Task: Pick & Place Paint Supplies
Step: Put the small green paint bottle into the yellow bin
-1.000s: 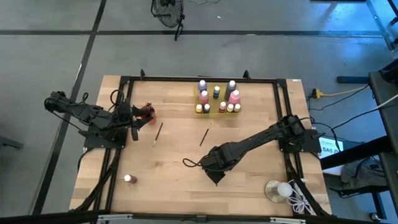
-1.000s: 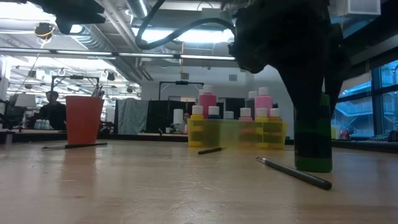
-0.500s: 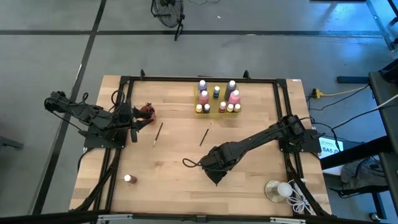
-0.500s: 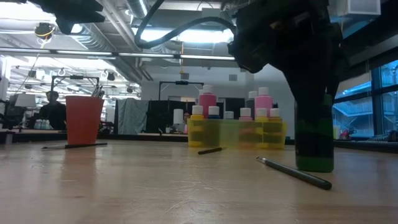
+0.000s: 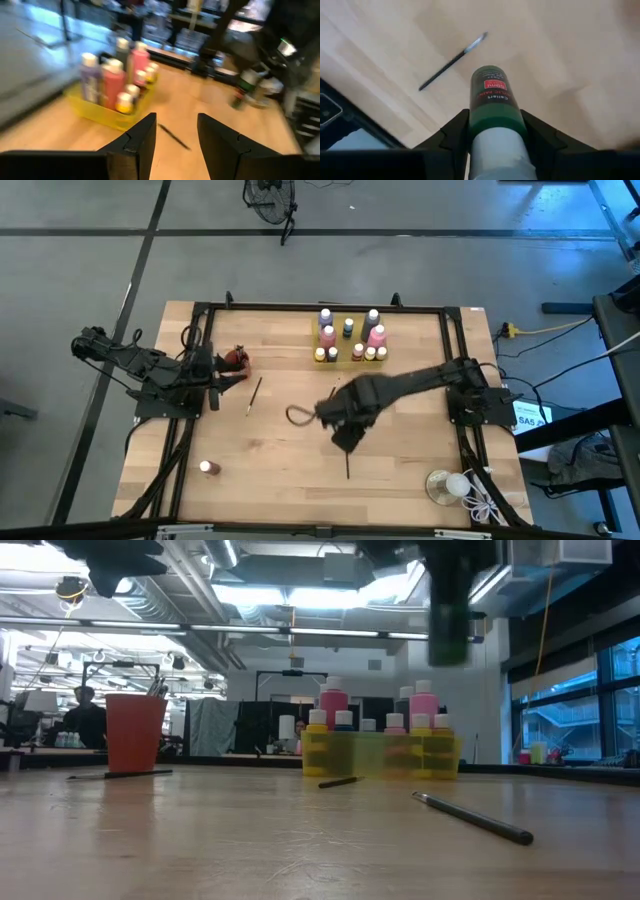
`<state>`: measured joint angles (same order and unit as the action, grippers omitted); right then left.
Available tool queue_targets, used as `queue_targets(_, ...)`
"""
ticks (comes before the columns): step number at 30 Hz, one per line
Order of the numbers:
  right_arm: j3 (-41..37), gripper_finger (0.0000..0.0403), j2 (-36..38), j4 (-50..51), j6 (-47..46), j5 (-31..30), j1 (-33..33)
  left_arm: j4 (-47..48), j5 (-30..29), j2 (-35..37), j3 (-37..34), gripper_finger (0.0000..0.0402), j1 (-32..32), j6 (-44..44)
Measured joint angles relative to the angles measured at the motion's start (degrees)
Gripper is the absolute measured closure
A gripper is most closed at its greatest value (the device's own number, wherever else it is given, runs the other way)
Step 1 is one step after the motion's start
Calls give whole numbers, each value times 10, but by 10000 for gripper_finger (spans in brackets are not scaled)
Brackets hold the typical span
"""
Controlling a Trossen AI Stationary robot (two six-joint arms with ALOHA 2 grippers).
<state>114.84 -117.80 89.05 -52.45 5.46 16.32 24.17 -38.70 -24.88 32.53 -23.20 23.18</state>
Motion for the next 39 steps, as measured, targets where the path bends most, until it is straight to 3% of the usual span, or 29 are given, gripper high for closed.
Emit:
queue_targets(3, 52, 263, 2, 9, 57, -12, -31, 1, 46, 0, 0, 263, 0, 12)
queue_targets(8, 115, 263, 8, 11, 162, -28, -97, 1, 74, -2, -1, 263, 0, -31)
queue_targets(18, 143, 263, 8, 10, 428, -73, -259, 1, 148, -5, -1, 263, 0, 2)
queue_targets(24, 143, 263, 8, 10, 549, -98, -338, 1, 145, -5, -1, 263, 0, 26)
queue_targets(29, 143, 263, 2, 10, 598, -101, -394, 1, 142, -5, -1, 263, 0, 47)
queue_targets(39, 142, 263, -48, 10, 669, -98, -429, 1, 86, -5, -1, 263, 0, 63)
